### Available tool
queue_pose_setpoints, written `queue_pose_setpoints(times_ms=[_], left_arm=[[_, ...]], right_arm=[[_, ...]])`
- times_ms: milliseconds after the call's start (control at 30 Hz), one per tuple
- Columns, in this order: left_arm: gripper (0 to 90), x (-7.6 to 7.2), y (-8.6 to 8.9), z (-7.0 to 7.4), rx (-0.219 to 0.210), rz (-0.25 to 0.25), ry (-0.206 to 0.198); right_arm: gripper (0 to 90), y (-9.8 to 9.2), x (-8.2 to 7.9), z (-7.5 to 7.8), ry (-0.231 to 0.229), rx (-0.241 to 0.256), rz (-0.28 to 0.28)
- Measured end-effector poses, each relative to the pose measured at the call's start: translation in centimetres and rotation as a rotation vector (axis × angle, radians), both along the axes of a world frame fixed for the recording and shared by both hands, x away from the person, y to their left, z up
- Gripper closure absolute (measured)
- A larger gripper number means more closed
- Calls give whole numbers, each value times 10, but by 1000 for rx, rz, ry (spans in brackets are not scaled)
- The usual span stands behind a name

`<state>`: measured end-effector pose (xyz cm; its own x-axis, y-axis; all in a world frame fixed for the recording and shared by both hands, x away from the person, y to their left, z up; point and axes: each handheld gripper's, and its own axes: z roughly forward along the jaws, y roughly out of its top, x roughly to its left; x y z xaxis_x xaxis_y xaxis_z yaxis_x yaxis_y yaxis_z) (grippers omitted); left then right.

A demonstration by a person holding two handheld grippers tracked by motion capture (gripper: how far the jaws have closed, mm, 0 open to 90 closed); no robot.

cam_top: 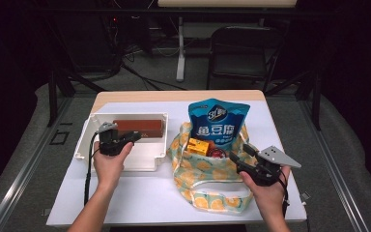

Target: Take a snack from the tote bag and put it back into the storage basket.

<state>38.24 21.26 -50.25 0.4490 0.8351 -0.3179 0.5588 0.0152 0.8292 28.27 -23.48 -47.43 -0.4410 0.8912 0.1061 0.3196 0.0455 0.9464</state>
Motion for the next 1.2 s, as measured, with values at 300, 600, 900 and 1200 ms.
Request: queue_pose_setpoints(times_ms=[300, 600, 900, 1200], left_arm=[[510, -30, -20, 10, 12, -93, -68], [497, -40, -26, 8, 9, -129, -64], [494, -47, -19, 6, 3, -139, -59], [495, -48, -20, 5, 1, -153, -62]], right_arm=[[489, -7, 30, 1, 23, 5, -3], [410, -3, 57, 2, 26, -22, -30], [396, -6, 81, 12, 3, -46, 13], [472, 0, 98, 18, -9, -23, 118]])
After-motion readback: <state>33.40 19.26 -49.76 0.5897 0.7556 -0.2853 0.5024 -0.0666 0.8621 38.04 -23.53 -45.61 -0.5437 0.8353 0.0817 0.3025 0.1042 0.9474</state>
